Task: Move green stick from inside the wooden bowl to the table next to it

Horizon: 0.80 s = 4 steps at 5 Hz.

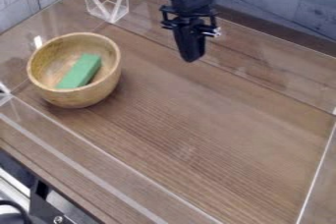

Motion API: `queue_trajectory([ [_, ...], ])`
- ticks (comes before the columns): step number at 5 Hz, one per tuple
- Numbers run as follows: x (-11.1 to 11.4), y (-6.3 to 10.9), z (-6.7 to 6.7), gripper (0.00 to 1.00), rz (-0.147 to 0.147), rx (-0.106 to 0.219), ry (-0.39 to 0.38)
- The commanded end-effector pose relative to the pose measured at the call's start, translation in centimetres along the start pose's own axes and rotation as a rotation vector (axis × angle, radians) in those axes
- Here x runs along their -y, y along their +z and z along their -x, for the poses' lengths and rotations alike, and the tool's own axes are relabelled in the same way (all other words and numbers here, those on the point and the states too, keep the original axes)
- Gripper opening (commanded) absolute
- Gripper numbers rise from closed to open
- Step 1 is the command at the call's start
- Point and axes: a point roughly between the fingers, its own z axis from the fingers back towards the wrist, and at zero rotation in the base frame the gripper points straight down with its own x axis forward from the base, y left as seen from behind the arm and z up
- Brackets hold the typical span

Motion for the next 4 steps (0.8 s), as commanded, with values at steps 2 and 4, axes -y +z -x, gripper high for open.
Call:
queue_trajectory([
  [2,1.0,1.8,-1.9,0.0,-0.024,0.095,0.045],
  [4,0.9,-1.0,-2.3,0.0,-0.018,0.094,0.017],
])
